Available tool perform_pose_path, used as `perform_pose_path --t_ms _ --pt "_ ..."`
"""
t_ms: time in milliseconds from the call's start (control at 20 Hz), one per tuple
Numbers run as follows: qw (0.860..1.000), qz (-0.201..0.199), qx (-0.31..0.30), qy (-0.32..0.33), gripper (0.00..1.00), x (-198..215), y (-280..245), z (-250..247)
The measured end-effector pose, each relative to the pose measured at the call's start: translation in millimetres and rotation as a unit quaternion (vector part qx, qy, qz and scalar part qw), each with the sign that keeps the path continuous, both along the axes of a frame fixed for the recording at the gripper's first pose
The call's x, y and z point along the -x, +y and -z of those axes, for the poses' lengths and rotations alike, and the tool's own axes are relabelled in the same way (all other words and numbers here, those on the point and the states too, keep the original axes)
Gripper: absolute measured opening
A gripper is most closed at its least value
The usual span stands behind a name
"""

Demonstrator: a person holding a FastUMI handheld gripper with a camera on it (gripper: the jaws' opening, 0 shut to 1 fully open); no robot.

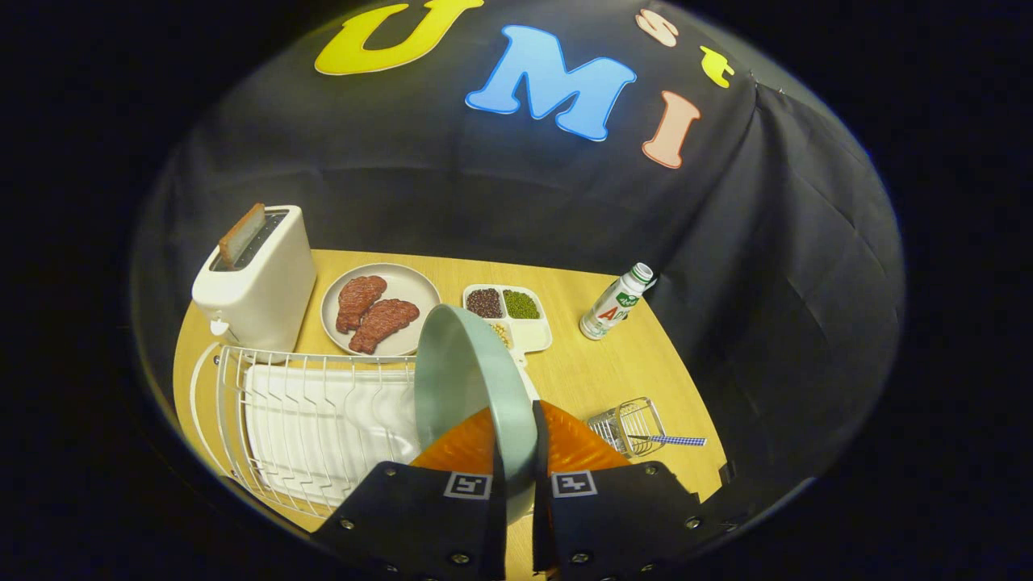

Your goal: Take the plate from the dish rack, then take the spoon from the basket and place it into the plate.

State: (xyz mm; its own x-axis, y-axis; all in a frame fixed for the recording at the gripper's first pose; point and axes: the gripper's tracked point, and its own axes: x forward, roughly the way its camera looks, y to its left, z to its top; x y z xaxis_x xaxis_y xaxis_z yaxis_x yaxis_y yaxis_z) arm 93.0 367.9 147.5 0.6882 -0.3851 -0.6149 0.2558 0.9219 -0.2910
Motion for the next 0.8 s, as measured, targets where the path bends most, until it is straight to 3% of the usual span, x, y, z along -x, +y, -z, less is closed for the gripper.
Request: perform_pose_path --t_ms 500,650,800 --pt "0.993 -0.047 -0.106 -0.01 0.13 40.4 -58.2 -42.7" --pt "0.985 -0.043 -0.164 -0.006 0.13 74.3 -82.4 -34.2" --pt "0.974 -0.067 -0.214 -0.01 0.12 95.3 -99.8 -31.6"
